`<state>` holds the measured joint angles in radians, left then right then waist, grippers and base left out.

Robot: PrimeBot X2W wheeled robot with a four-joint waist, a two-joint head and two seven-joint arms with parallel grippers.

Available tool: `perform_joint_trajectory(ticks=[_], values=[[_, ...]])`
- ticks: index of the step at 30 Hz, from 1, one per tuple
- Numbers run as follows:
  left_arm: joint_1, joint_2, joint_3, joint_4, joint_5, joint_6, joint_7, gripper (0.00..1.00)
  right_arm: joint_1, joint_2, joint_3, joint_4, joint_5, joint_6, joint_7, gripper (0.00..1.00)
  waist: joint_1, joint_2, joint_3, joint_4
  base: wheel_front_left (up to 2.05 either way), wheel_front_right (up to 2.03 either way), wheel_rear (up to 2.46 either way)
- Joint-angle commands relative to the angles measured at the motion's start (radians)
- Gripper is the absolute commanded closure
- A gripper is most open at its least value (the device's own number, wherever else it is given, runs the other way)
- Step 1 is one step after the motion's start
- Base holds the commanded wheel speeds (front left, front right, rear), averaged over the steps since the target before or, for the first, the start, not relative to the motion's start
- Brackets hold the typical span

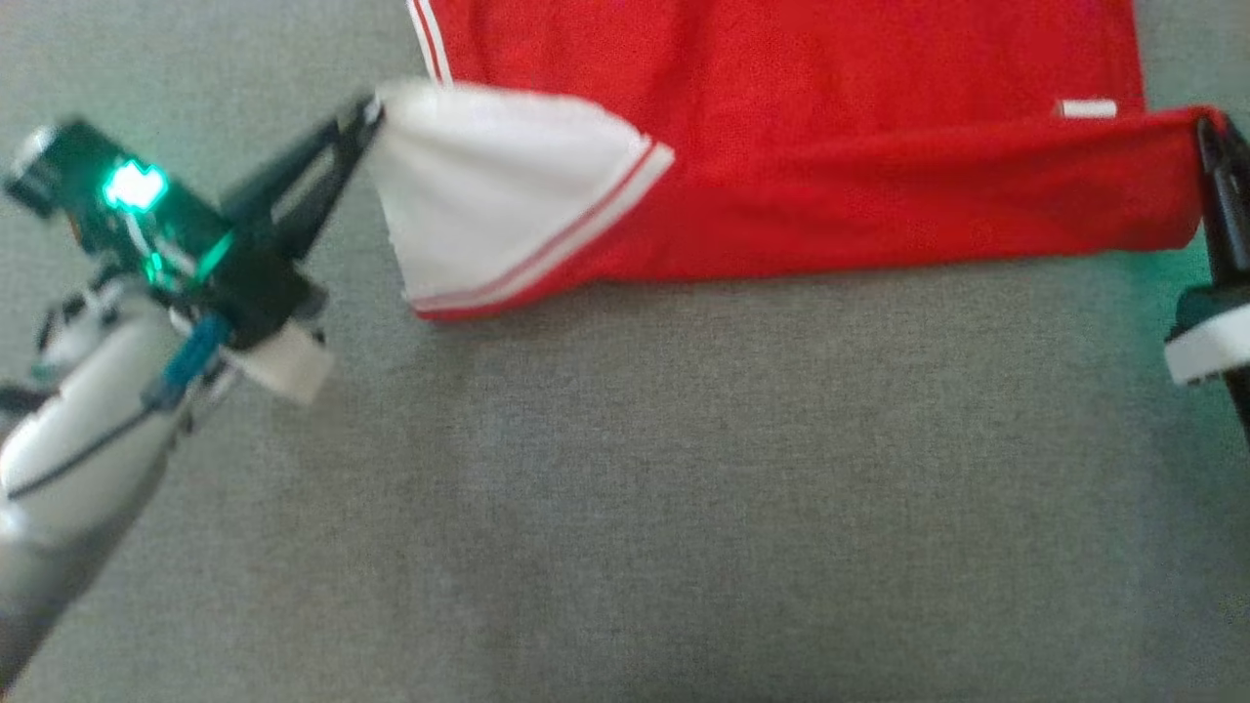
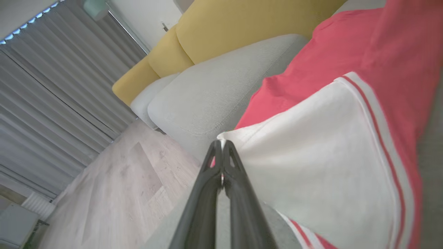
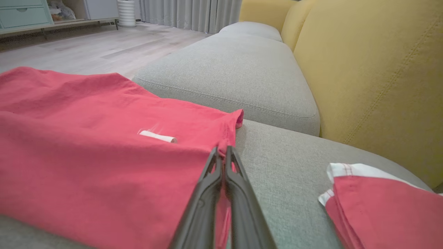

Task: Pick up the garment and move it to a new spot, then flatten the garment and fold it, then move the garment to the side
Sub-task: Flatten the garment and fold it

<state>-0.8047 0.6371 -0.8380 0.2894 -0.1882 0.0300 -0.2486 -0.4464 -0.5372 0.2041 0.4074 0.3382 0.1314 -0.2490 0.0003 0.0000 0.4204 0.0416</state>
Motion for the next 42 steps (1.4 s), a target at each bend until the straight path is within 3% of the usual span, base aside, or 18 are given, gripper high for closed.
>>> perform_joint_trajectory(ticks=[1,5,6,7,8,9,15,23,27,36,42], values=[[-0.079,0.027,0.054,0.010,0.019,-0.003,-0.008,1.00,-0.026,-0.032,0.022,-0.001,-0.008,-0.001,0.003,1.00,-0.0003,0.0000,0.026,-0.006,0.00,0.00,0.00],[-0.161,0.002,0.051,0.076,0.048,-0.018,-0.011,1.00,-0.097,-0.033,0.062,0.044,-0.013,-0.001,0.008,1.00,-0.0003,0.0000,0.054,-0.015,0.00,0.00,0.00],[-0.174,-0.004,0.049,0.094,0.052,-0.020,-0.011,0.97,-0.110,-0.031,0.074,0.057,-0.009,-0.001,0.008,0.93,-0.0003,0.0000,0.059,-0.017,0.00,0.00,0.00],[-0.182,-0.013,0.049,0.113,0.053,-0.020,-0.012,0.63,-0.121,-0.027,0.085,0.071,-0.003,-0.001,0.008,0.67,-0.0003,0.0000,0.062,-0.018,0.00,0.00,0.00],[-0.187,-0.023,0.052,0.129,0.051,-0.015,-0.012,0.00,-0.132,-0.023,0.093,0.084,-0.001,-0.001,0.007,0.05,-0.0003,0.0000,0.064,-0.019,0.00,0.00,0.00],[-0.188,-0.036,0.061,0.137,0.042,-0.006,-0.012,0.00,-0.144,-0.017,0.092,0.099,0.000,-0.001,0.005,0.00,-0.0003,0.0000,0.065,-0.021,0.00,0.00,0.00],[-0.061,-0.098,0.139,0.126,-0.072,0.053,-0.013,0.00,-0.149,0.033,0.083,0.126,-0.014,-0.001,-0.011,0.00,-0.0003,0.0000,0.044,-0.027,0.00,0.00,0.00],[0.264,-0.227,0.277,0.081,-0.329,0.078,-0.013,0.00,-0.066,0.074,0.018,0.085,-0.024,-0.001,-0.012,0.00,-0.0003,0.0000,0.005,-0.027,0.00,0.00,0.00],[0.318,-0.269,0.301,0.118,-0.383,0.086,-0.013,0.00,-0.044,0.084,0.005,0.081,-0.025,-0.001,-0.013,0.00,-0.0003,0.0000,-0.002,-0.027,0.00,0.00,0.00],[0.307,-0.332,0.303,0.226,-0.437,0.045,-0.012,0.00,-0.028,0.093,0.013,0.087,-0.025,-0.001,-0.013,0.00,-0.0003,0.0000,-0.016,-0.037,0.00,0.00,0.00],[0.325,-0.359,0.384,0.150,-0.423,0.069,-0.013,0.00,-0.021,0.094,0.016,0.092,-0.028,-0.001,-0.013,0.00,-0.0003,0.0000,-0.027,-0.046,0.00,0.00,0.00]])
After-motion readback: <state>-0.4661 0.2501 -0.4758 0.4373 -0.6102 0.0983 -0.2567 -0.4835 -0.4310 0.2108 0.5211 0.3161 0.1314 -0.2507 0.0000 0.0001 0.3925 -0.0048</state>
